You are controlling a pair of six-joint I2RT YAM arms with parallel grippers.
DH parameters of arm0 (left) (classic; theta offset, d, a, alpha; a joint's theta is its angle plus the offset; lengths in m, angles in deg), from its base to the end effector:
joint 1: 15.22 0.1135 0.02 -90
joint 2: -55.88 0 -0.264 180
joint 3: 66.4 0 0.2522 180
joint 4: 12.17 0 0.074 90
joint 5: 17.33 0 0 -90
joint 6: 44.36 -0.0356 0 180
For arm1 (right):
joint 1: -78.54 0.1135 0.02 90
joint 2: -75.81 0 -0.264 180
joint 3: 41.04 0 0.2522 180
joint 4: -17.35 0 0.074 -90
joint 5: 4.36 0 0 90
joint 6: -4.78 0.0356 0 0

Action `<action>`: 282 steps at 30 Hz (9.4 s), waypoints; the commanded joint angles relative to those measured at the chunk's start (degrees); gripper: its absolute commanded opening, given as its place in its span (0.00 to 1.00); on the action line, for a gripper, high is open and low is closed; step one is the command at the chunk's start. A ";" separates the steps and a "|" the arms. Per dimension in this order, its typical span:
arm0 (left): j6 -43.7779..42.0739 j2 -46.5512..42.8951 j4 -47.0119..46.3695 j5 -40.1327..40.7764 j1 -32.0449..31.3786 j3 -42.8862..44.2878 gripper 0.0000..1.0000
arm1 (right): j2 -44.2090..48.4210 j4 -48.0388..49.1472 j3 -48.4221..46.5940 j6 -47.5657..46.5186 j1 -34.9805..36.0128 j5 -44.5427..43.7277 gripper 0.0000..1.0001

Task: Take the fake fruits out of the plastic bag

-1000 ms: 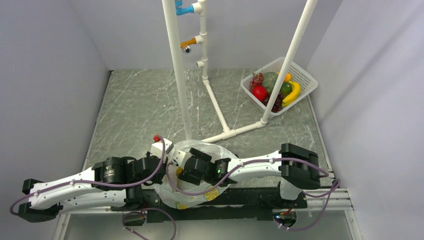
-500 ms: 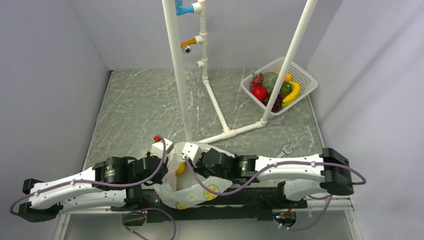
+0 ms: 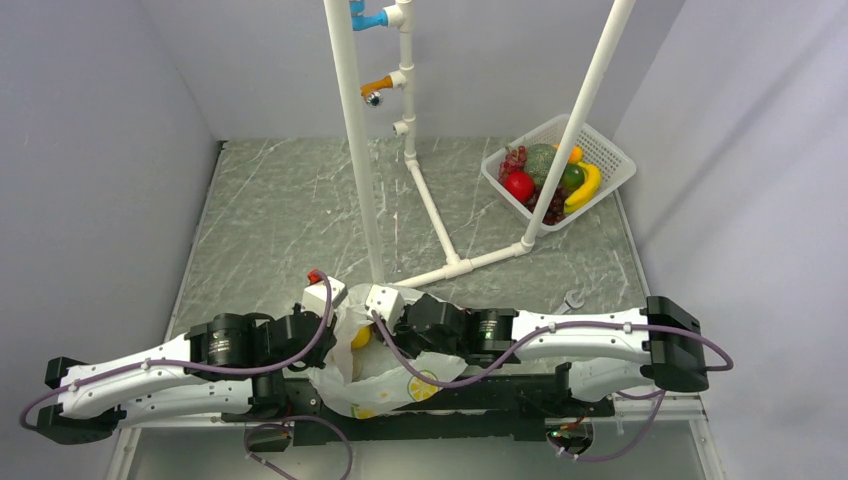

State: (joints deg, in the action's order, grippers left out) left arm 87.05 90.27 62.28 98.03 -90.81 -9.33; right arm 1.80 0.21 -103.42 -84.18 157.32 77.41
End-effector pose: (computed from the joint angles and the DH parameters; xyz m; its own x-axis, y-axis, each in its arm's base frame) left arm 0.0398 -0.0936 0.2765 -0.6819 0.2521 -0.6867 0.4776 0.8644 -0.1570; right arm 0.0614 0.2835 0.2639 -0.1108 -0.4663 -0.8777 -0.9445 0.3242 -0.0530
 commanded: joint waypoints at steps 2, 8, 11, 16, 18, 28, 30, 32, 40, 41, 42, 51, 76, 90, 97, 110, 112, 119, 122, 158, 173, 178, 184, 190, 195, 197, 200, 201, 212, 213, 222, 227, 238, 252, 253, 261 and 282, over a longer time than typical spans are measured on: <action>0.52 -0.05 -1.10 0.30 -0.52 1.40 0.00 | -2.67 3.06 2.16 1.08 -0.27 -1.88 0.52; 0.60 0.47 -1.01 0.31 -0.52 1.50 0.00 | -8.86 6.33 2.09 -4.00 -1.59 -3.89 0.96; 0.60 0.41 -1.00 0.29 -0.52 1.37 0.00 | -10.75 8.16 2.02 -6.12 -2.15 -5.19 0.99; 0.52 0.23 -1.09 0.27 -0.60 1.41 0.00 | -13.06 9.37 0.70 -7.80 -2.88 -8.12 0.99; 0.52 0.30 -1.12 0.26 -0.61 1.42 0.00 | -13.54 10.20 0.60 -8.34 -3.01 -8.16 0.99; 0.54 0.29 -1.10 0.25 -0.68 1.40 0.00 | -20.85 16.77 -0.69 -9.56 -4.06 -11.46 0.99; 0.56 -0.02 -1.10 0.21 -0.69 1.36 0.00 | -22.37 16.96 -1.03 -8.84 -4.57 -11.91 0.99; 0.60 -0.26 -1.10 0.34 -0.77 1.32 0.00 | -22.70 18.46 0.04 -8.03 -4.80 -11.97 0.99; 0.38 0.25 -1.10 0.17 -0.79 1.39 0.00 | -22.78 28.57 3.48 -5.21 -6.01 -10.37 0.99; 0.36 0.36 -1.10 0.13 -0.84 1.50 0.00 | -23.57 29.31 3.09 -5.10 -6.01 -10.83 0.99; 0.36 0.36 -1.10 0.08 -0.87 1.49 0.00 | -24.58 29.67 2.42 -5.20 -5.97 -11.73 0.99; 0.54 -0.81 -1.12 0.39 -0.87 1.27 0.00 | -29.47 33.49 0.98 -5.31 -7.68 -12.12 0.98; 0.60 0.28 -0.84 0.58 -0.87 1.49 0.00 | -10.88 19.26 7.39 1.44 -6.94 -2.02 0.27; 1.04 -0.48 -0.75 0.92 -0.96 1.41 0.00 | 0.65 4.25 5.72 2.54 -6.97 15.37 0.15; 0.78 -0.22 -0.92 0.74 -0.96 1.41 0.00 | 3.90 1.33 -0.01 3.63 -7.19 19.66 0.09; 0.97 0.12 -0.74 0.85 -0.96 1.49 0.00 | 11.27 -3.67 -10.33 1.56 -7.68 5.07 0.00; 0.80 0.35 -0.81 0.73 -0.96 1.51 0.00 | 13.00 -2.11 -9.18 2.05 -7.78 -5.45 0.02; 0.94 0.27 -0.74 0.81 -0.96 1.49 0.00 | 17.02 -1.62 -5.17 5.75 -14.05 -22.19 0.00; 1.13 -0.13 -0.66 0.99 -0.96 1.40 0.00 | 18.43 -2.53 -3.43 7.39 -17.50 -23.65 0.00; 0.10 -1.64 -1.60 -0.27 -1.39 1.25 0.00 | 22.86 -3.98 15.13 57.12 -81.69 -1.19 0.00; 0.33 -3.25 -1.71 0.02 -1.49 1.08 0.00 | 3.38 14.38 3.58 62.27 -86.78 -3.02 0.00; 0.30 -2.81 -1.56 0.09 -1.53 1.15 0.00 | -7.55 16.90 -3.56 58.91 -86.78 -6.67 0.00; 1.13 -3.17 -1.09 0.98 -1.56 1.17 0.00 | -20.60 18.02 -15.63 51.27 -86.86 -9.68 0.00; 1.52 -0.92 -0.45 1.25 -1.64 1.44 0.00 | -33.99 16.86 -29.53 45.43 -86.91 -9.63 0.05; 2.38 0.53 0.60 2.50 -1.66 1.86 0.00 | -45.08 15.12 -40.60 40.85 -86.85 -8.00 0.09; 2.74 0.47 1.02 2.84 -1.61 2.02 0.00 | -49.01 14.01 -45.60 38.27 -86.84 -7.78 0.09; 3.12 -0.93 1.02 3.27 -1.74 1.81 0.00 | -55.30 9.41 -56.48 33.92 -86.88 -6.03 0.09; 3.19 -1.39 1.01 3.40 -1.83 1.78 0.00 | -56.98 6.93 -59.10 33.33 -86.86 -6.64 0.09; 3.47 -0.88 1.27 3.77 -1.93 1.87 0.00 | -62.33 5.77 -63.56 26.20 -86.24 -7.39 0.36; 3.43 -0.66 1.28 3.73 -1.93 1.94 0.00 | -62.64 5.87 -63.96 25.11 -86.07 -7.02 0.39; 4.02 -1.14 1.61 4.15 -2.32 1.94 0.00 | -65.70 1.66 -69.52 21.00 -84.35 -7.35 0.79; 4.12 -1.76 1.63 4.33 -2.53 1.87 0.00 | -64.49 0.05 -71.05 20.04 -83.91 -8.24 0.95; 3.96 -2.55 1.38 4.10 -3.00 1.80 0.00 | -58.56 -7.21 -72.80 18.66 -83.49 -15.16 0.99; 3.85 -2.87 1.28 4.15 -3.49 1.87 0.00 | -20.34 -8.11 -26.27 41.94 -80.37 -21.23 0.96; 3.86 -3.01 1.28 4.14 -3.53 1.87 0.00 | -17.17 -7.63 -22.66 42.17 -80.34 -21.41 0.95; 3.50 -3.51 0.66 4.24 -3.79 1.51 0.00 | 6.37 -5.65 2.83 48.10 -80.61 -23.96 0.93; 3.58 -3.20 0.79 4.16 -3.99 1.60 0.00 | 21.44 -17.52 14.52 52.77 -32.53 -21.17 0.87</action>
State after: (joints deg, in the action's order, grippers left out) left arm 90.35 87.14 63.59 101.05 -94.44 -9.26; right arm 22.06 -14.28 -86.85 -34.52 114.42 64.45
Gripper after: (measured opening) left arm 0.010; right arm 0.872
